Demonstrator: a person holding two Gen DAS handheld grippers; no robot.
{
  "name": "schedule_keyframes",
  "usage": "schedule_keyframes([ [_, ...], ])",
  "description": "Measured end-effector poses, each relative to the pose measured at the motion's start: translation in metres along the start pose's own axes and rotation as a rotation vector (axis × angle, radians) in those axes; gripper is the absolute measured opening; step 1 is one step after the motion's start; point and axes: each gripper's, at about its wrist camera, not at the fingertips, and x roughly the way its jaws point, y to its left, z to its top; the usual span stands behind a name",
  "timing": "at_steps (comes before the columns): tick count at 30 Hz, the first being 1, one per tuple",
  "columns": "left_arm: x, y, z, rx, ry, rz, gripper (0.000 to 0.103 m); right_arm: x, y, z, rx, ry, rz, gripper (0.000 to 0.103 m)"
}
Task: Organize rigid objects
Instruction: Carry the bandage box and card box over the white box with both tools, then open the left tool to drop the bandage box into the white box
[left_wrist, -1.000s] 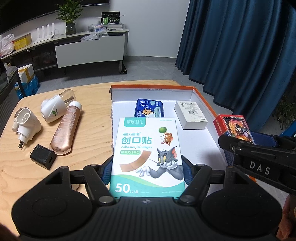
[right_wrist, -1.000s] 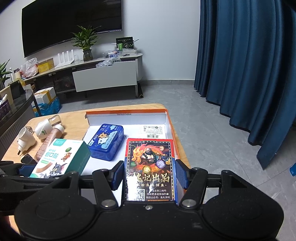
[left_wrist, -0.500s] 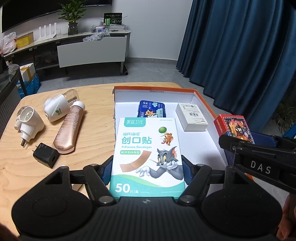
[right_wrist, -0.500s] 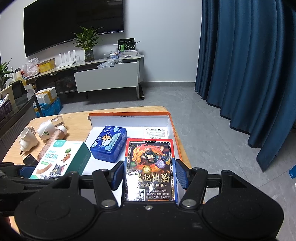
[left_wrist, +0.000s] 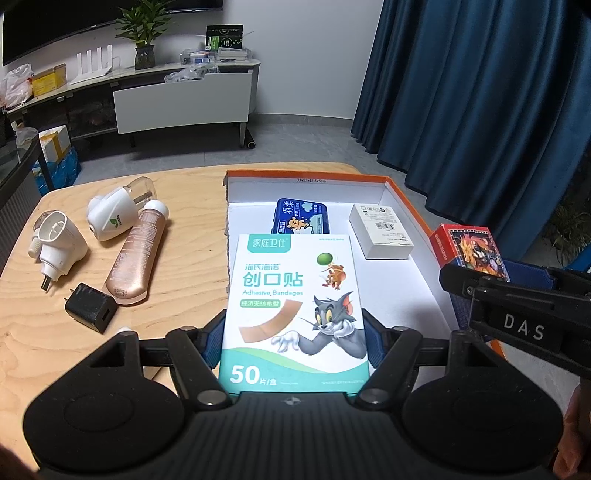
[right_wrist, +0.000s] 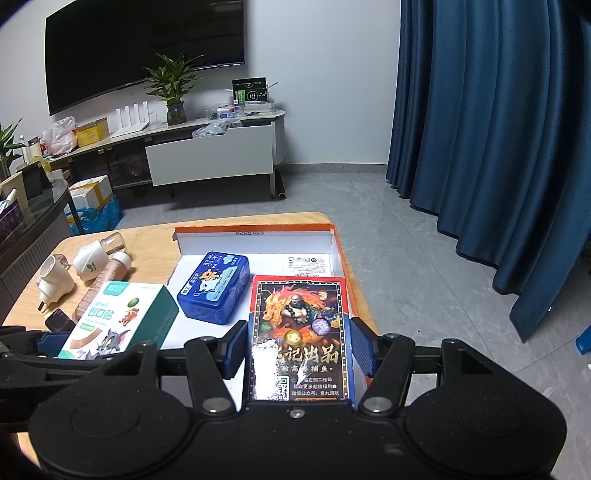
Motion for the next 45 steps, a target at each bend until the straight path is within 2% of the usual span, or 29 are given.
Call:
schedule_keyframes([
  [45,0.0012,-0.0013,-0.0001,0.004,0.006,-0.019,0.072,-0.0002,-0.0018,0.0004,-0.003,0.006,0.003,0.071],
])
